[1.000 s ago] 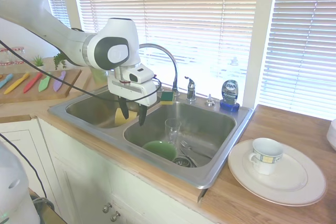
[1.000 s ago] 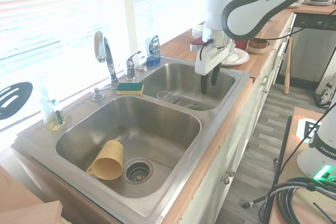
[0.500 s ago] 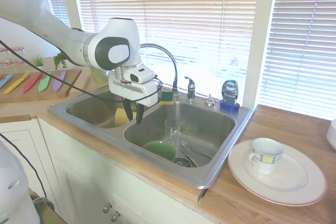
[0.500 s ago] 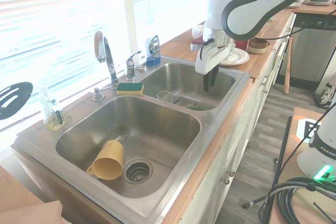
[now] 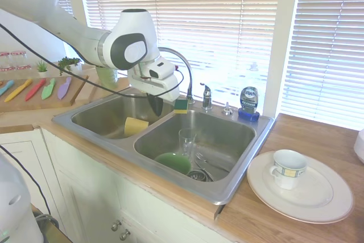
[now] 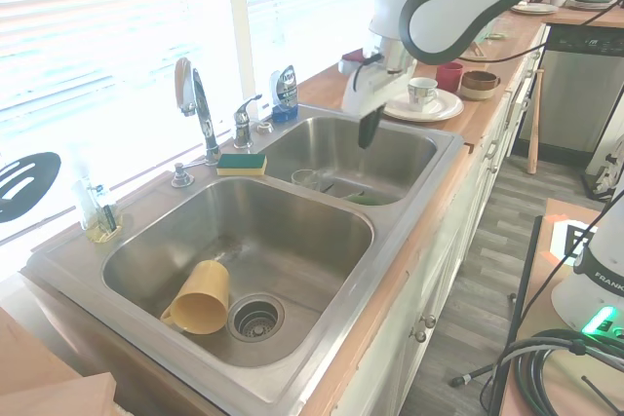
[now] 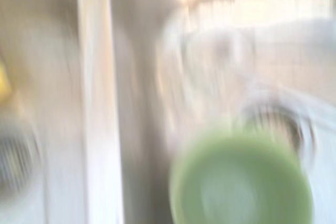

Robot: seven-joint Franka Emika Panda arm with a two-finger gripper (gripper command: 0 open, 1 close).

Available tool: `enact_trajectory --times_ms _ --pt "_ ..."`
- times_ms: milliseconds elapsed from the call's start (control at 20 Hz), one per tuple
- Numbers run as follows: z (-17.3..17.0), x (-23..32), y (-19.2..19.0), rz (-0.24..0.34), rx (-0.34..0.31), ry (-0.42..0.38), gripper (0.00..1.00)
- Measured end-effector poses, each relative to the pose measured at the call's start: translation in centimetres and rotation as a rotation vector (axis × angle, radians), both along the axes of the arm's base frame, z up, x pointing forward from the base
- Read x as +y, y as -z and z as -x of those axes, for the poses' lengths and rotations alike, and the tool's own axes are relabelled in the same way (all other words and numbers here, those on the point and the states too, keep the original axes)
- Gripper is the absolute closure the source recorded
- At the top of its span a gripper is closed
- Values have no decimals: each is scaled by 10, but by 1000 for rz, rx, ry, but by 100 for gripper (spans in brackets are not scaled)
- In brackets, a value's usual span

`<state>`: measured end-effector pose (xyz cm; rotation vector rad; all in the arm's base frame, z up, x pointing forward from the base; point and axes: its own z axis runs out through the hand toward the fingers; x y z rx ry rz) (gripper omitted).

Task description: Turn off the faucet

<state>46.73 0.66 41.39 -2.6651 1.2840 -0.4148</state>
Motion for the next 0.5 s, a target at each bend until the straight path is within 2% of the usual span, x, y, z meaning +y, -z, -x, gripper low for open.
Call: enact_trajectory --times_ms 200,350,500 --pt "-33 -1 -16 4 -163 10 100" --pt "-55 -5 -25 38 -230 9 100" --pt "-78 -5 -31 59 -270 5 100"
